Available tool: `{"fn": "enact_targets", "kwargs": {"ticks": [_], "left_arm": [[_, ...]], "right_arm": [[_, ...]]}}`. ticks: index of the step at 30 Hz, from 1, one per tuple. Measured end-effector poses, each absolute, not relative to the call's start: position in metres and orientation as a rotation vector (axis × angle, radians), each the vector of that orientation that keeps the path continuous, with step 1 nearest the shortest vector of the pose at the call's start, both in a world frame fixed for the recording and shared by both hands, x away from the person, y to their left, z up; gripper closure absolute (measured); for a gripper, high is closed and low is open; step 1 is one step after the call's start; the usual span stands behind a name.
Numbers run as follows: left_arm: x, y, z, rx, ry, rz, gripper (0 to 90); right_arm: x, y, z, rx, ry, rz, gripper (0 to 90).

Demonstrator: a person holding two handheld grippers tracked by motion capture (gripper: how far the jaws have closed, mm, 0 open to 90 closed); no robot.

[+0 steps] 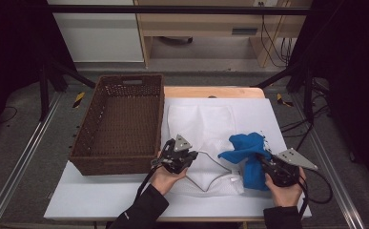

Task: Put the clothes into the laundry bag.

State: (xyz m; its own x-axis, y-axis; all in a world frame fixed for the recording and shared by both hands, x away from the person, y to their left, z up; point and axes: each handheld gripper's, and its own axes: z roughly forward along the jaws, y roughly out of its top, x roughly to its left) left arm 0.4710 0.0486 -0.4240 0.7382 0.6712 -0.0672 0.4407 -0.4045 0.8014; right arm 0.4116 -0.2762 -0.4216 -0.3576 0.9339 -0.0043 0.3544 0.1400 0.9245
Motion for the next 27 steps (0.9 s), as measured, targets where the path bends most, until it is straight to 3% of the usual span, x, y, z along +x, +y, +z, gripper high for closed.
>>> {"fn": "enact_targets", "kwargs": {"ticks": [10,27], "left_arm": [[0.482,0.051,-0.423,2.048,0.891,0.290,88.9],[0.474,0.042,-0.399,2.004,0.852,0.346,88.9]], "right_arm": [[0.388,-0.244,-0.396,1.026,1.919,1.398,73.5],[0.400,-0.167,-0.437,0.849,2.307,1.256,73.6]]}}
